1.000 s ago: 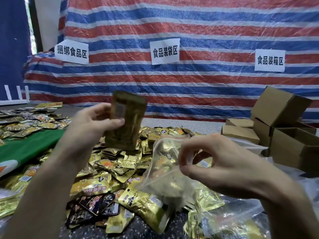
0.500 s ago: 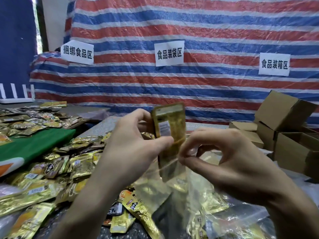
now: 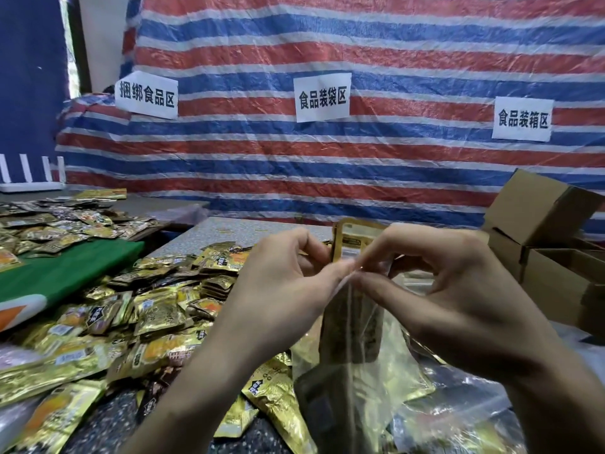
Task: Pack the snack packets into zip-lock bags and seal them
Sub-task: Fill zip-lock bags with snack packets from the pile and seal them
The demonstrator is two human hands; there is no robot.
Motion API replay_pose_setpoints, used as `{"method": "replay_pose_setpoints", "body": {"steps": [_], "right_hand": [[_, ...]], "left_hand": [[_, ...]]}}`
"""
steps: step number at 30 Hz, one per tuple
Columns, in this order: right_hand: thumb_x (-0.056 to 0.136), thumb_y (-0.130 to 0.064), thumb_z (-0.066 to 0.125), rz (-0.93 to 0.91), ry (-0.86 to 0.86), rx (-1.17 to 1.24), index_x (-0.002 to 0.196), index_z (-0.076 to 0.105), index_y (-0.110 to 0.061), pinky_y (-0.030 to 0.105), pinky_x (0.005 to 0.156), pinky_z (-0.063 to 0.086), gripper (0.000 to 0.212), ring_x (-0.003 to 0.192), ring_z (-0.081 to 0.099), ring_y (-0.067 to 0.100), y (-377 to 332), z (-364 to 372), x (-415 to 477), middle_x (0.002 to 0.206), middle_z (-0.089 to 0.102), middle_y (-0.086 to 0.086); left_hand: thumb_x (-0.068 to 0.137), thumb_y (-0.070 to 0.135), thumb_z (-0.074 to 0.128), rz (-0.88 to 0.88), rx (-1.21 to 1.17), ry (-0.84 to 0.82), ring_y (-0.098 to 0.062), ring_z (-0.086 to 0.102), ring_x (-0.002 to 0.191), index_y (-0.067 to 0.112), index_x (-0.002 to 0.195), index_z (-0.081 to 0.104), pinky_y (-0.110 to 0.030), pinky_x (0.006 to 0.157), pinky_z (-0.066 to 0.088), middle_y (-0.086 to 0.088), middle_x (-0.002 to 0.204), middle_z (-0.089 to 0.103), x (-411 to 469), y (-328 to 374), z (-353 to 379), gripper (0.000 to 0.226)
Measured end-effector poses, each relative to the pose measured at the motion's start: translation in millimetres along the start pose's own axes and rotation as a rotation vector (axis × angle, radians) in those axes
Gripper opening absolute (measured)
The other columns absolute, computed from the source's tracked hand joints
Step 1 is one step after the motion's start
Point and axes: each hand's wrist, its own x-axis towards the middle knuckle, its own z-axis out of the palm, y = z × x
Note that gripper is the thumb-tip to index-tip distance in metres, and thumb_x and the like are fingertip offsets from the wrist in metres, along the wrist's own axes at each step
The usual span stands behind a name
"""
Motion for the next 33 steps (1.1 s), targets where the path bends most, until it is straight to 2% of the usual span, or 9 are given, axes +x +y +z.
{"method": "replay_pose_setpoints", "body": {"steps": [4, 7, 10, 13, 15, 21, 28, 31, 33], "right_hand": [[0.085, -0.022, 0.076, 0.032, 0.062, -0.009, 0.079, 0.074, -0.022, 0.032, 0.064, 0.055, 0.006, 0.073, 0.068, 0.011, 2, -4, -1, 0.073, 0.07, -0.008], [0.08, -0.03, 0.071, 0.063, 0.09, -0.018, 0.077, 0.073, -0.025, 0.033, 0.062, 0.055, 0.006, 0.07, 0.068, 0.012, 0, -5, -1, 0.07, 0.07, -0.007], [0.081, -0.038, 0.071, 0.069, 0.059, -0.038, 0.075, 0.072, -0.027, 0.028, 0.054, 0.051, 0.012, 0.063, 0.064, 0.013, -1, -9, -2, 0.067, 0.068, -0.009], [0.074, -0.06, 0.066, 0.109, -0.074, -0.077, 0.065, 0.069, -0.027, 0.015, 0.046, 0.038, 0.034, 0.054, 0.055, 0.008, -1, -17, -6, 0.061, 0.062, -0.014], [0.069, -0.069, 0.063, 0.215, -0.229, -0.095, 0.065, 0.069, -0.028, 0.017, 0.046, 0.036, 0.042, 0.054, 0.053, 0.006, 0, -22, -8, 0.059, 0.062, -0.014], [0.076, -0.042, 0.077, 0.418, -0.612, -0.147, 0.077, 0.073, -0.035, 0.028, 0.069, 0.05, 0.008, 0.075, 0.061, 0.011, 6, -11, -2, 0.084, 0.07, -0.01], [0.078, -0.034, 0.078, 0.307, -0.544, -0.103, 0.079, 0.073, -0.047, 0.002, 0.094, 0.03, 0.014, 0.121, 0.033, -0.024, 9, -11, -2, 0.127, 0.045, -0.039], [0.08, -0.03, 0.08, 0.319, -0.527, 0.017, 0.078, 0.076, -0.038, 0.026, 0.085, 0.054, 0.01, 0.092, 0.065, 0.0, 10, -10, -2, 0.094, 0.071, -0.016], [0.077, -0.031, 0.082, 0.345, -0.473, 0.045, 0.078, 0.077, -0.033, 0.034, 0.069, 0.057, 0.006, 0.071, 0.065, 0.006, 10, -9, -1, 0.078, 0.072, -0.008]], "left_hand": [[0.09, 0.076, 0.026, -0.002, 0.176, -0.336, -0.031, 0.069, 0.086, 0.014, 0.079, 0.076, -0.039, 0.08, 0.05, -0.015, 0.084, 0.074, 3, 0, -16, 0.081], [0.084, 0.074, 0.046, 0.109, 0.252, -0.521, -0.029, 0.068, 0.092, 0.025, 0.084, 0.076, -0.052, 0.081, 0.055, -0.009, 0.093, 0.073, 3, -2, -39, 0.057], [0.077, 0.053, 0.065, 0.172, 0.267, -0.463, -0.006, 0.064, 0.1, 0.026, 0.081, 0.075, -0.035, 0.085, 0.055, 0.015, 0.102, 0.071, 5, -7, -56, 0.03], [0.071, 0.048, 0.072, 0.218, 0.241, -0.375, -0.003, 0.062, 0.104, 0.026, 0.076, 0.073, -0.02, 0.085, 0.052, 0.019, 0.105, 0.066, 8, -11, -65, 0.023], [0.07, 0.049, 0.074, 0.223, 0.254, -0.388, -0.008, 0.064, 0.098, 0.028, 0.075, 0.074, -0.025, 0.081, 0.055, 0.015, 0.1, 0.066, 8, -13, -70, 0.021], [0.078, 0.053, 0.067, 0.116, 0.329, -0.566, -0.013, 0.063, 0.09, 0.04, 0.08, 0.074, -0.046, 0.08, 0.055, 0.014, 0.092, 0.066, 6, -18, -82, 0.014], [0.075, 0.031, 0.067, 0.038, 0.222, -0.525, -0.009, 0.069, 0.087, 0.038, 0.088, 0.079, -0.019, 0.076, 0.055, 0.008, 0.092, 0.072, 3, -19, -99, 0.019], [0.075, 0.022, 0.075, 0.013, 0.197, -0.446, -0.015, 0.073, 0.077, 0.034, 0.094, 0.078, -0.022, 0.074, 0.058, -0.002, 0.085, 0.074, 6, -23, -104, 0.023], [0.075, 0.012, 0.08, -0.011, 0.213, -0.38, -0.018, 0.072, 0.073, 0.025, 0.092, 0.077, -0.024, 0.069, 0.058, -0.004, 0.081, 0.074, 8, -27, -104, 0.021]]}}
